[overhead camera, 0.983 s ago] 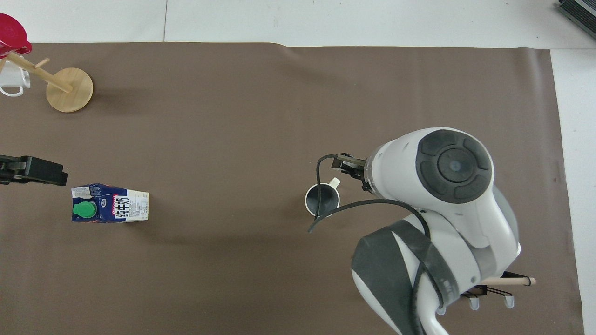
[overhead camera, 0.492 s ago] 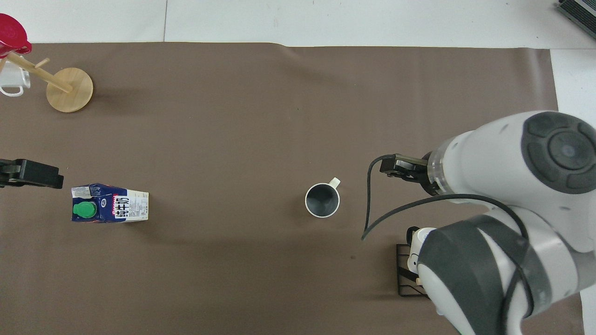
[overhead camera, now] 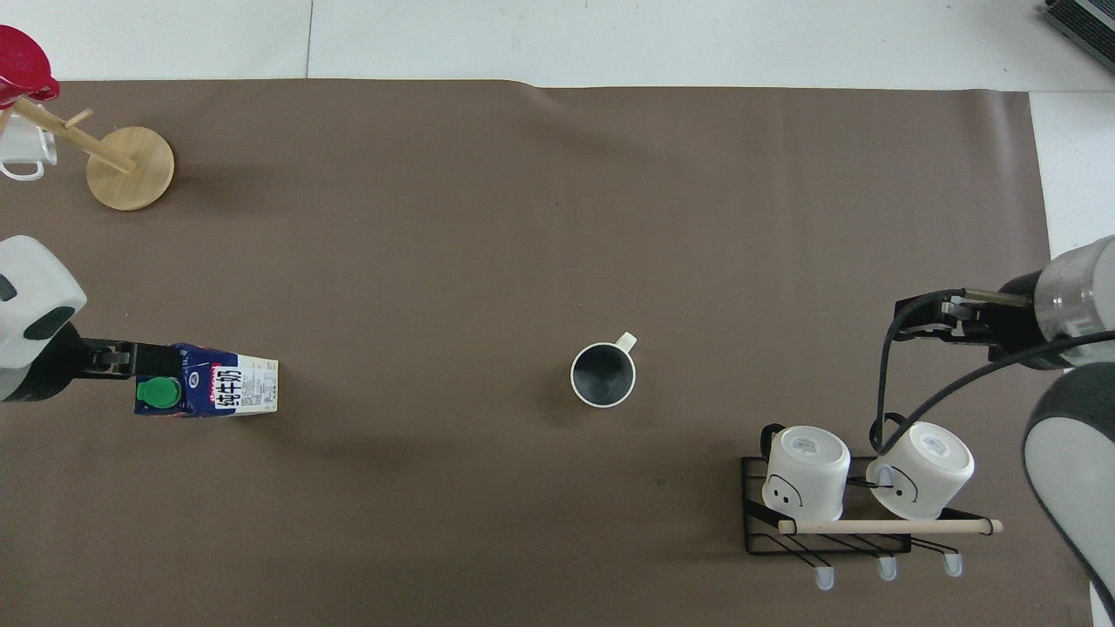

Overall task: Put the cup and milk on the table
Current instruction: 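Grasp the milk carton with the left gripper while the right gripper retracts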

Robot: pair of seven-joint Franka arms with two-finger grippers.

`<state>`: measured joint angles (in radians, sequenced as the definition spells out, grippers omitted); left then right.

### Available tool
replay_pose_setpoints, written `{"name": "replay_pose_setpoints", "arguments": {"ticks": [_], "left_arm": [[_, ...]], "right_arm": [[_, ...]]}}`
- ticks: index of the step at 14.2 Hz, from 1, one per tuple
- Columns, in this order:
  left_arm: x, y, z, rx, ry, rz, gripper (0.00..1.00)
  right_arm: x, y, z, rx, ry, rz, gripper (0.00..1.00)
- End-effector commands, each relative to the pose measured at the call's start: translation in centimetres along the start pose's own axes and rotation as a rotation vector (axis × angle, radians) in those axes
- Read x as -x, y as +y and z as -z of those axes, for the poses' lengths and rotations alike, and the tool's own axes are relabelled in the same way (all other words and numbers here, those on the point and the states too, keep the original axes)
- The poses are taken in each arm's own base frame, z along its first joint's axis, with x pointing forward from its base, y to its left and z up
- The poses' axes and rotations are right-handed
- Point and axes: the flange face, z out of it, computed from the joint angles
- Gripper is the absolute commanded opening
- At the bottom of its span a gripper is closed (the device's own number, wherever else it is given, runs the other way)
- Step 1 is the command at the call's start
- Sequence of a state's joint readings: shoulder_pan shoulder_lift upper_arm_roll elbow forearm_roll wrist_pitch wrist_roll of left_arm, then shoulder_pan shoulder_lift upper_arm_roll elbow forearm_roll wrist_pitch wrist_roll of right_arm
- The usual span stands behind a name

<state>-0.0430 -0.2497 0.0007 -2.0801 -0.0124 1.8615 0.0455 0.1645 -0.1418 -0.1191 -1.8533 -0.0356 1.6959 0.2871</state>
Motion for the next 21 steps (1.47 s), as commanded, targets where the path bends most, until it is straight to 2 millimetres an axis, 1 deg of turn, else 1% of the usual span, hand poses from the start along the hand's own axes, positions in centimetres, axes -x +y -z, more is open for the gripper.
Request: {"name": "replay_pose_setpoints", "arguments": {"ticks": [1,4,5,6,7,8,11,13,14,15,16,17,18,19,20,21], "left_arm": [[1.9,-0.3,-1.5,-0.006,0.041,-0.009,1.00],[2.4,-0.4,-3.1,-0.008,0.062,-0.006,1.00],[2.5,-0.4,-3.7,-0.008,0.067,-0.007,1.00],[2.6,-0.4,-4.0,-0.009,0.074,-0.007,1.00],[2.5,-0.4,-4.1,-0.009,0.081,-0.006,1.00],[2.6,-0.4,-4.5,-0.009,0.081,-0.006,1.00],[2.9,-0.4,-6.2,-0.010,0.096,-0.005,1.00],[2.9,-0.4,-7.0,-0.011,0.111,-0.005,1.00],[3.1,-0.4,-7.4,-0.011,0.110,-0.004,1.00],[3.0,-0.4,-7.6,-0.011,0.110,-0.005,1.00],[3.0,-0.4,-7.6,-0.011,0.108,-0.005,1.00],[3.0,-0.4,-7.6,-0.011,0.108,-0.005,1.00],[3.0,-0.4,-7.7,-0.011,0.107,-0.005,1.00],[3.0,-0.5,-7.7,-0.011,0.105,-0.005,0.96],[3.0,-0.4,-7.7,-0.011,0.102,-0.007,0.89],[3.1,-0.4,-7.7,-0.011,0.099,-0.007,0.83]], "right_arm": [[-0.8,3.3,0.5,-0.019,0.006,0.046,1.00],[-2.9,5.3,1.5,-0.020,0.039,0.084,1.00],[-3.7,5.4,2.6,-0.018,0.052,0.099,1.00],[-4.6,6.2,3.0,-0.015,0.048,0.085,1.00],[-5.2,6.6,3.9,-0.020,0.049,0.073,1.00],[-5.6,6.5,4.8,-0.039,0.045,0.068,1.00],[-5.2,6.7,6.6,-0.054,0.050,0.058,1.00],[-4.3,6.8,7.6,-0.046,0.044,0.060,1.00],[-3.5,6.8,9.2,-0.045,0.050,0.060,1.00],[-3.1,6.8,9.7,-0.042,0.046,0.059,1.00],[-2.9,6.5,9.9,-0.042,0.048,0.062,1.00],[-2.1,6.5,10.6,-0.047,0.058,0.065,1.00],[-1.6,6.4,10.3,-0.048,0.050,0.056,1.00],[-1.1,6.2,10.1,-0.048,0.046,0.044,1.00],[-0.7,6.1,9.8,-0.042,0.040,0.036,1.00],[-0.6,5.9,9.9,-0.043,0.040,0.035,1.00]]}}
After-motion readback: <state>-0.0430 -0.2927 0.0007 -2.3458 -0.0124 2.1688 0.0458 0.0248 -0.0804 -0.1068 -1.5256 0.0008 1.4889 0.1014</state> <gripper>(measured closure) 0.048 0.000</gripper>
